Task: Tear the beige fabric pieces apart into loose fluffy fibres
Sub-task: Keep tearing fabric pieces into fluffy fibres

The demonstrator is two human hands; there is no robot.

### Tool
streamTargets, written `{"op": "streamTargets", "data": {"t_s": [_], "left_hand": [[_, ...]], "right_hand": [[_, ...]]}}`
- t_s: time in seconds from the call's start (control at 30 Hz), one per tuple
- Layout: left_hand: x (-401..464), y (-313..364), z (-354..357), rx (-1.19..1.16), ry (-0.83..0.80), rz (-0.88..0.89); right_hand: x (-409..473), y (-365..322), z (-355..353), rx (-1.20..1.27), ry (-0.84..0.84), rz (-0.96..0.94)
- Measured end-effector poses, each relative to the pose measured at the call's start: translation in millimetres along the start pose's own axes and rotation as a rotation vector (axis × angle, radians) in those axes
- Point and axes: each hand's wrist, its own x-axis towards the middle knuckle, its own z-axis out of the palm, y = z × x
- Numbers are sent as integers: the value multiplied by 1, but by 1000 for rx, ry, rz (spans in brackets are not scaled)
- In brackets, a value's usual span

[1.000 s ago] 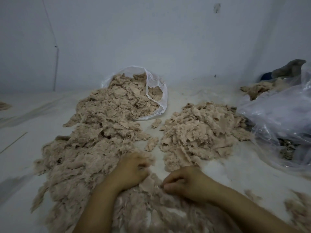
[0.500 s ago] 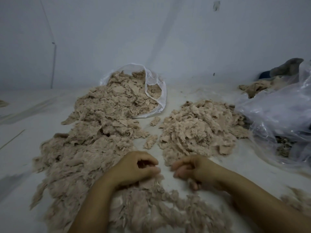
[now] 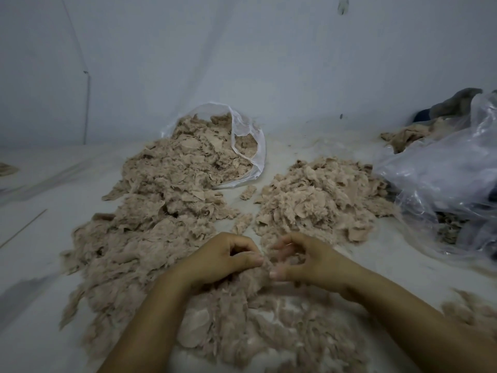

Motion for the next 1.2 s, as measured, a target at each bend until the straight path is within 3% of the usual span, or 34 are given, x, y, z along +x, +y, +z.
{"op": "streamTargets", "data": {"t_s": [0.07,0.17,0.3,0.37,0.47,0.53,0.67,0.8,0.9,0.97,1.03,1.1,1.2], "left_hand": [[6,-2,6,19,39,1],[13,-13,10,81,269,-45],[16,-24,7,-141,519,-66],[16,-25,3,-161,447,-40],[15,-26,5,74,164,-112],[15,-31,9,179,74,-157],[12,-37,5,163,110,-210],[3,-42,-9,354,100,-274],[-3,-25,-8,145,141,-194],[0,-7,-4,-63,289,-168],[10,5,-1,-183,361,-262],[18,13,5,-290,246,-382],[26,11,18,-450,174,-381]], "right_hand": [[4,-1,12,144,-57,-27],[11,2,17,307,64,-2],[11,10,13,322,74,-40],[12,13,14,356,73,-67],[19,16,14,403,165,-125],[23,19,15,384,229,-161],[24,32,20,292,341,-237],[24,35,6,407,535,-354],[22,38,5,362,489,-404],[21,38,9,173,504,-472],[20,36,13,-21,544,-587],[20,36,15,-181,573,-728],[20,39,15,-291,601,-811]]}}
